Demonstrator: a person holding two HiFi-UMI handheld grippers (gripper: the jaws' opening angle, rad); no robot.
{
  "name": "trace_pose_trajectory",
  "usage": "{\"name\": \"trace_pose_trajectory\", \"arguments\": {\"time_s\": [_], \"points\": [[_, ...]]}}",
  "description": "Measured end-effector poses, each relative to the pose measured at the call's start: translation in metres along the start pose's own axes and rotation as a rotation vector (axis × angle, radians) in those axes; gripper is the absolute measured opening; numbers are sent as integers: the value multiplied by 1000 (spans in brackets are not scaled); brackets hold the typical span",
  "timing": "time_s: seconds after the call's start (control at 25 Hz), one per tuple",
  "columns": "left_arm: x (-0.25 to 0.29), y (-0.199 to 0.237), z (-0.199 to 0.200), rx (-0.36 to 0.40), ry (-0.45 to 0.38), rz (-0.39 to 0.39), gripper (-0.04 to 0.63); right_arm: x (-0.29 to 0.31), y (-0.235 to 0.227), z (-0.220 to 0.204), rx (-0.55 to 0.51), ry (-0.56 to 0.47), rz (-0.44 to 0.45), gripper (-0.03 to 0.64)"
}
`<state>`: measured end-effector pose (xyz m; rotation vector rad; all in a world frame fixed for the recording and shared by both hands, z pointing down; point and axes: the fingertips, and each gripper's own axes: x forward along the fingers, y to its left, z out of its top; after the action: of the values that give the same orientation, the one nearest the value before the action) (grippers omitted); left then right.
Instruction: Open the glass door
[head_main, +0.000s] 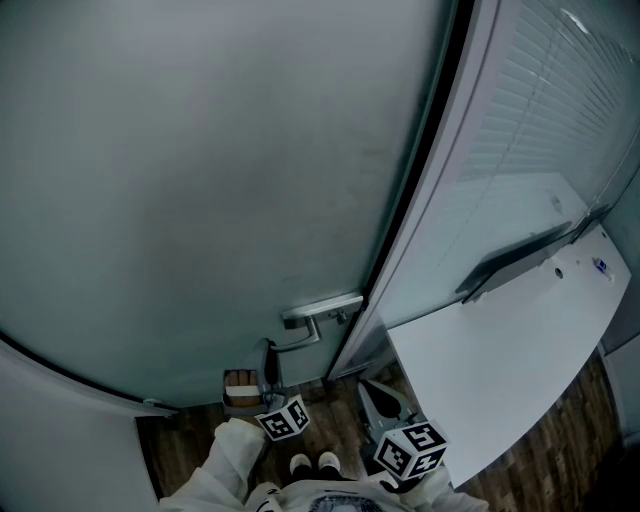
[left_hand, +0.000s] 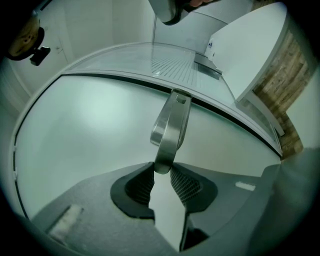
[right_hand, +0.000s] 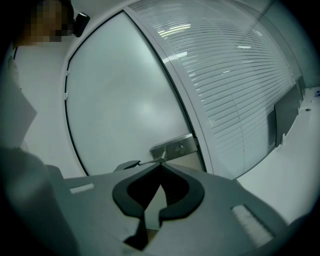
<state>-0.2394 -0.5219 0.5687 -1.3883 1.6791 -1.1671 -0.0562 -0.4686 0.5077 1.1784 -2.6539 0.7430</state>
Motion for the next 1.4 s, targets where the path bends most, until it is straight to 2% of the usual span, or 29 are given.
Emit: {"name": "trace_pose_trajectory", "arguments": {"time_s": [0.24,0.44,0.6,0.68,1.04,1.4], "points": [[0,-15,-7,-55,28,-23,97,4,-4,-3,5,16,0,5],[2,-36,-10,-166,82,-64,94,7,-5,-3,1,23,4,5],[2,-40,-12,-271,116,-53,94,7,-8,-3,1,27,6,5],[1,-40,-11,-295,122,-54,94,5,-11,-4,4,29,1,5],[-11,-43,-8,-270,138,-78,94,-4,-10,-7,14,28,20,5],[-35,-38,-3,-213,175,-121,94,-25,-10,-7,39,15,28,5]]}}
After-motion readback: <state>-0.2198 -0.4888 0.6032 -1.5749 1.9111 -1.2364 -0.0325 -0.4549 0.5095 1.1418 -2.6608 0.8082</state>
